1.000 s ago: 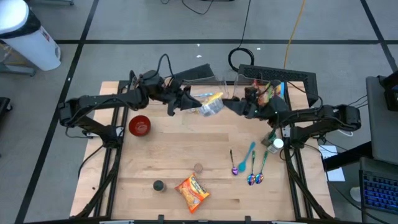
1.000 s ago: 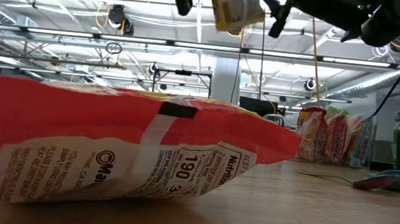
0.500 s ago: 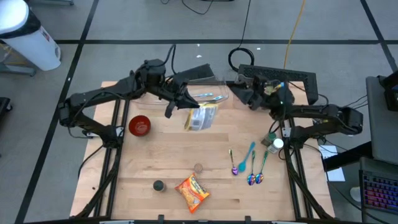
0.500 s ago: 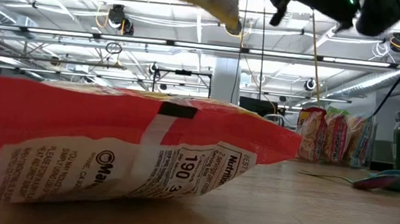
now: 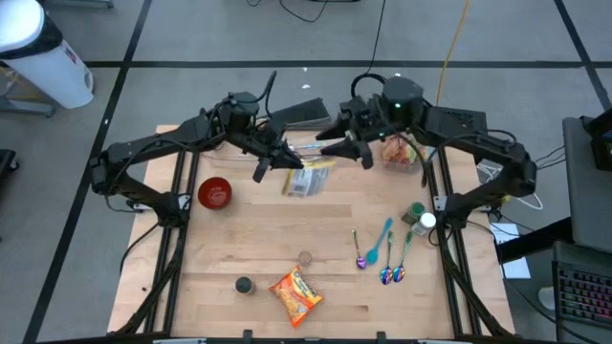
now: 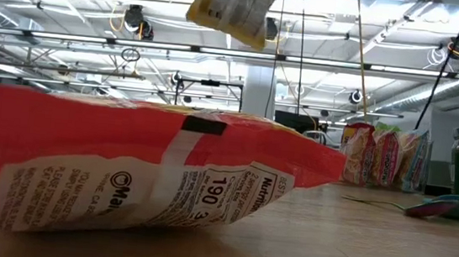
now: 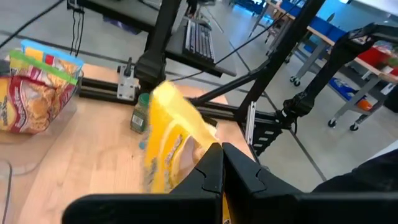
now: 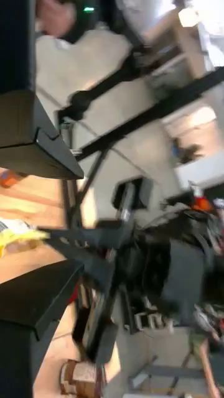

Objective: Pick & Place Food Item
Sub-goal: Put the yellow noodle pack into the right transparent bin

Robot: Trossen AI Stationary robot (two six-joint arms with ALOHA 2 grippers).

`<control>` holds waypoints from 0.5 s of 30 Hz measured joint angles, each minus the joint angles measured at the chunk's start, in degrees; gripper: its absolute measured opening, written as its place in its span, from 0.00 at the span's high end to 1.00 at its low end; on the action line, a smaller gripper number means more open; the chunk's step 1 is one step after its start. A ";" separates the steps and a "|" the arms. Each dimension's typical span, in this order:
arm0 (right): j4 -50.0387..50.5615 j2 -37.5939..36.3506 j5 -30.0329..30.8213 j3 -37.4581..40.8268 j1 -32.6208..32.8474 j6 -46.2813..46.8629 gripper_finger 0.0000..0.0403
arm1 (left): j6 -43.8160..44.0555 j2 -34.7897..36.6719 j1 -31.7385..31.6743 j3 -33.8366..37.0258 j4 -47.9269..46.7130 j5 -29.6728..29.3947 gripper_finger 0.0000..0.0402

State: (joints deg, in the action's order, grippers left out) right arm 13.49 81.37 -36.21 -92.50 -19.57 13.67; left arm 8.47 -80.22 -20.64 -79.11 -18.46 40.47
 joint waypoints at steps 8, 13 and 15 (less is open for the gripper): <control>13.25 7.93 2.02 -8.20 4.33 -9.44 0.48 | -0.38 -0.05 0.10 0.00 -1.95 0.04 1.00; 15.44 10.85 6.10 -8.23 6.25 -10.68 0.49 | -0.40 -0.17 0.10 0.02 -4.38 -0.01 1.00; 16.94 11.17 8.07 -8.23 6.57 -12.03 0.49 | -0.83 -0.22 0.13 0.02 -4.33 -0.02 1.00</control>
State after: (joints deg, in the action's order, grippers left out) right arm 30.43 92.55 -28.14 -100.73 -13.00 1.64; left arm 7.65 -80.44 -20.50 -79.09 -22.78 40.45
